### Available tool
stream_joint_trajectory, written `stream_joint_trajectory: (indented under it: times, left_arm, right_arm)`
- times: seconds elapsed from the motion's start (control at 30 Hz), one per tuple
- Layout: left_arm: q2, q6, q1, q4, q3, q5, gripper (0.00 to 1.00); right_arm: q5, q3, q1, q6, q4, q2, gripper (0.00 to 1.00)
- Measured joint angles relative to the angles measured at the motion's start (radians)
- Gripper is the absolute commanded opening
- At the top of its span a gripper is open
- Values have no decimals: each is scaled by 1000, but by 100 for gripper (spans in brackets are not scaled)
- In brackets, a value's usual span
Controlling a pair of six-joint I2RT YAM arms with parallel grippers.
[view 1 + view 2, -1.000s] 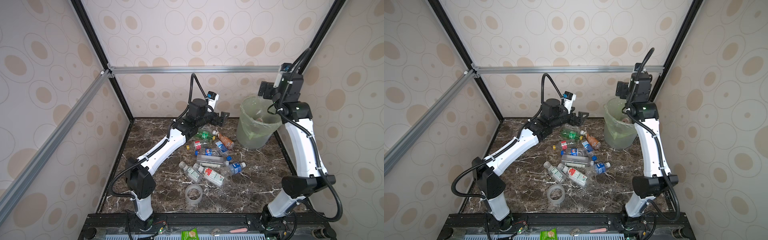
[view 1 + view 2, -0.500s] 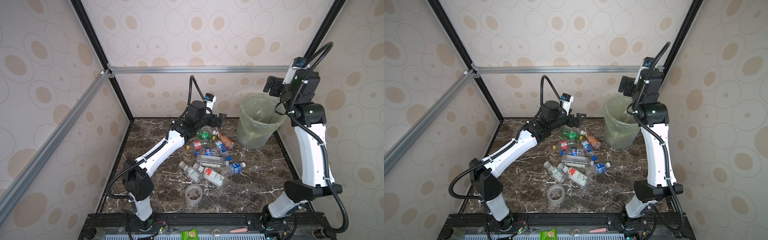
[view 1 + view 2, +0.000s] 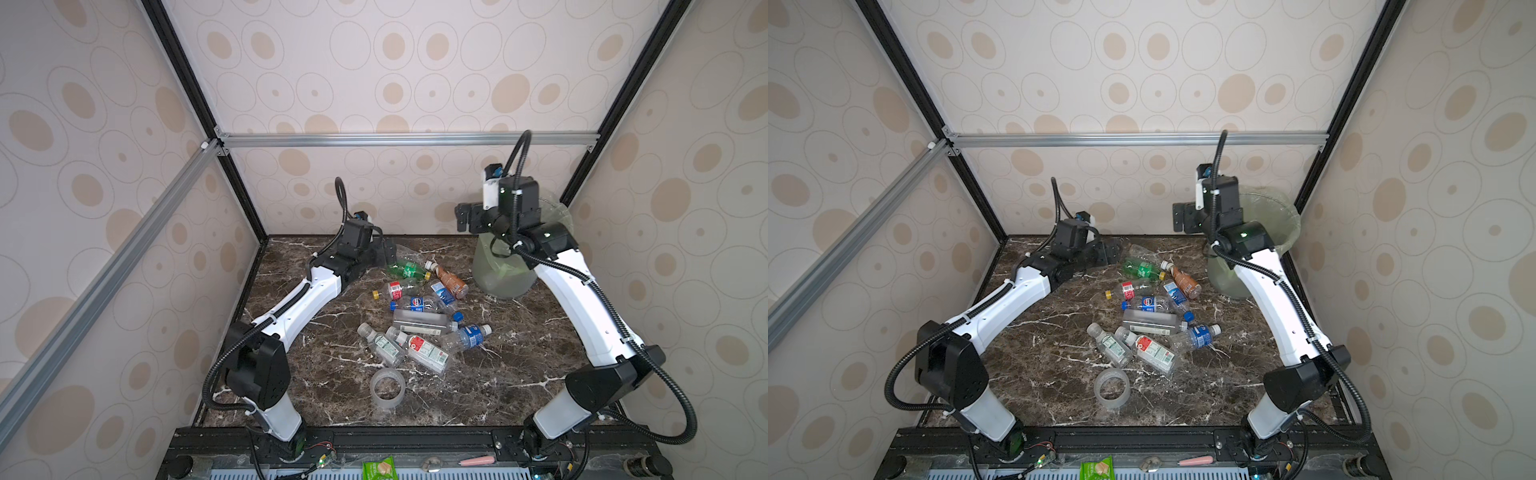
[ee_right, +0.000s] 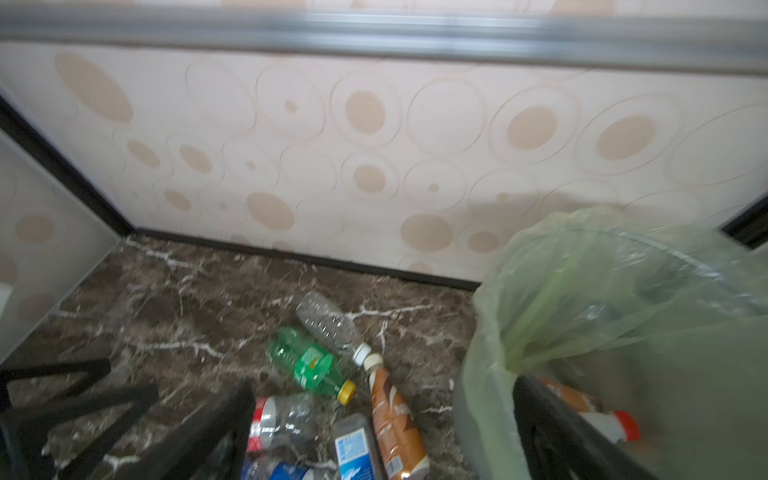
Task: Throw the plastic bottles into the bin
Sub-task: 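Move the right gripper back toward the pile while the left lowers to a clear bottle, then grasp the clear white-capped green-label bottle by its cap with the left gripper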
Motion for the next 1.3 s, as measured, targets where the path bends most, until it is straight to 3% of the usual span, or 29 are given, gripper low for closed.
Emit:
stream_joint_trajectory:
  times: [0.3, 0.5, 0.73, 1.3]
  left_arm:
    - [-178, -200, -5, -107, -224, 20, 99]
    - [-319, -372, -5, -110, -451, 80, 99]
    - [-414, -510, -6, -71, -602, 93, 99]
    - [-294, -589, -11, 54, -667, 113, 99]
  right_arm:
    - [6, -218, 184, -19, 66, 4, 100]
    - [-9, -276, 183, 16, 77, 14, 100]
    - [-24, -325, 192, 30, 111, 12, 100]
    - [-24, -404, 192, 42, 137, -13, 100]
